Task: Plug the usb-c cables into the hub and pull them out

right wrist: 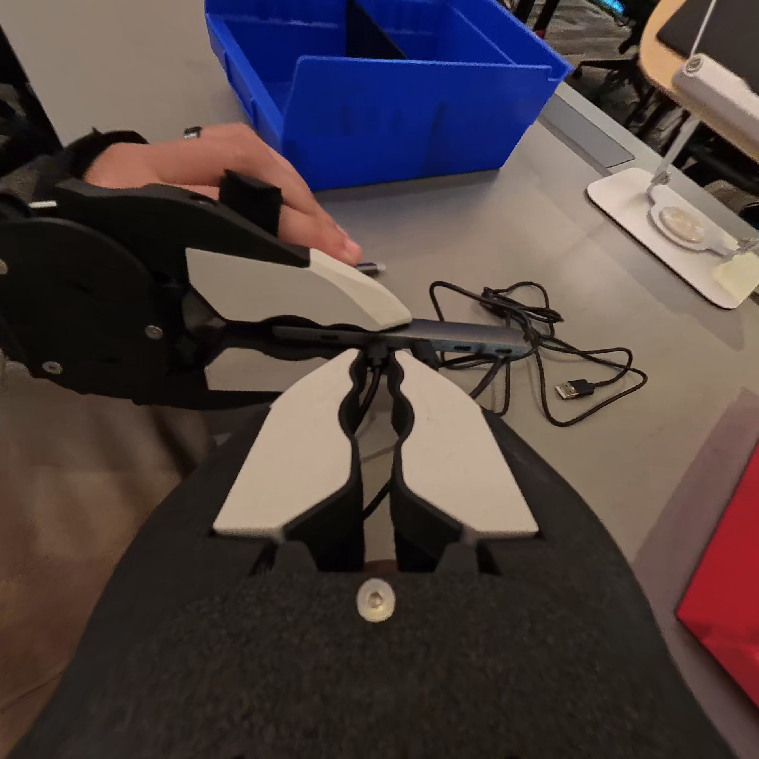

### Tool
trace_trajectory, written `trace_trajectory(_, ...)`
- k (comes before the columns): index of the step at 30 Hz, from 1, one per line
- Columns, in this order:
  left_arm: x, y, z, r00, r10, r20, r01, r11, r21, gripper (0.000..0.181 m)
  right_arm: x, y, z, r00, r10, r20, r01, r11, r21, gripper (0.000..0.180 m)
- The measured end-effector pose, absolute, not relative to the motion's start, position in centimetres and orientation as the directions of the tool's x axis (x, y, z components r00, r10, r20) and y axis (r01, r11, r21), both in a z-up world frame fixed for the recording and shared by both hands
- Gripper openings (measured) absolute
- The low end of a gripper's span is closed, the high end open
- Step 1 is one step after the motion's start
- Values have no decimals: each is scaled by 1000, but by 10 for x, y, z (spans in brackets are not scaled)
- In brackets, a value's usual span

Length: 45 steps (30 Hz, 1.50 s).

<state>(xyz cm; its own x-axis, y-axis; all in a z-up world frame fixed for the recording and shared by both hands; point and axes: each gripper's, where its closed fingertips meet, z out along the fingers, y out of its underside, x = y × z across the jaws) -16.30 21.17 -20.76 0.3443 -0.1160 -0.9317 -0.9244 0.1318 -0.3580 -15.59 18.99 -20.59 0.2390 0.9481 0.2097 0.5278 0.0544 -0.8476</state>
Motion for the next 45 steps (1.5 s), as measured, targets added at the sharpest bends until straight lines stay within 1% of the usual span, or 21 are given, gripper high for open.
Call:
trace_trajectory(1,-164,212,-208,333,-115,-936,-929,132,-347,10,-157,190,-206,250,943,218,530,55,-846,10)
trace_trajectory(4,-165,213,-206,382,-159,-910,-908,120,-402,10,-158,191,-203,274,945,179,500,19,-866,10)
trace_trajectory(7,-166,213,-204,416,-176,-892,-895,94,-436,10,-157,191,-202,263,962,70,460,-62,-886,10)
trace_trajectory(9,-166,215,-203,396,-160,-904,-906,90,-413,10,-156,193,-201,259,966,7,439,-111,-892,10)
trace_trajectory(14,-161,216,-196,381,-123,-916,-915,94,-393,10,-149,194,-195,282,955,94,441,-42,-896,9)
trace_trajectory(19,-157,215,-194,406,-124,-905,-902,105,-419,10,-145,191,-194,266,961,82,440,-45,-897,9)
trace_trajectory(21,-154,213,-194,442,-153,-884,-882,105,-460,10,-143,190,-193,252,965,72,445,-49,-894,9)
trace_trajectory(25,-154,213,-195,402,-138,-905,-904,99,-416,10,-141,189,-196,247,968,44,448,-74,-891,9)
trace_trajectory(28,-153,213,-195,402,-137,-905,-904,97,-416,11,-139,188,-196,235,971,-51,408,-146,-901,9)
trace_trajectory(29,-164,216,-195,408,-121,-905,-909,42,-416,9,-135,190,-194,238,967,-95,378,-182,-908,2)
trace_trajectory(30,-205,226,-207,453,-127,-882,-888,-149,-435,10,-125,198,-186,264,957,-124,325,-210,-922,1)
trace_trajectory(31,-245,232,-213,558,-120,-821,-818,-241,-521,10,-111,209,-177,300,945,-127,291,-217,-932,1)
trace_trajectory(32,-271,233,-204,578,-77,-812,-799,-257,-544,10,-100,217,-169,325,941,-90,279,-187,-942,1)
trace_trajectory(33,-273,232,-186,539,-30,-842,-828,-205,-522,10,-96,220,-163,329,942,-67,275,-164,-948,1)
trace_trajectory(34,-263,230,-180,554,-30,-832,-823,-171,-542,10,-99,217,-162,309,949,-71,272,-159,-949,1)
trace_trajectory(35,-249,229,-184,548,-61,-834,-832,-144,-536,10,-106,213,-164,283,957,-65,281,-148,-948,1)
trace_trajectory(37,-236,228,-201,440,-99,-892,-895,-132,-427,9,-116,209,-176,289,957,5,339,-97,-936,2)
trace_trajectory(38,-235,229,-207,429,-115,-896,-901,-132,-414,9,-117,209,-182,293,956,26,363,-86,-928,1)
trace_trajectory(42,-250,232,-205,456,-87,-886,-884,-160,-439,9,-98,235,-222,343,926,157,555,-66,-829,1)
trace_trajectory(44,-249,231,-208,451,-104,-886,-888,-148,-435,9,-90,240,-247,339,934,112,624,-134,-770,2)
trace_trajectory(45,-245,230,-210,442,-118,-889,-895,-130,-428,9,-88,240,-255,342,937,73,636,-173,-752,9)
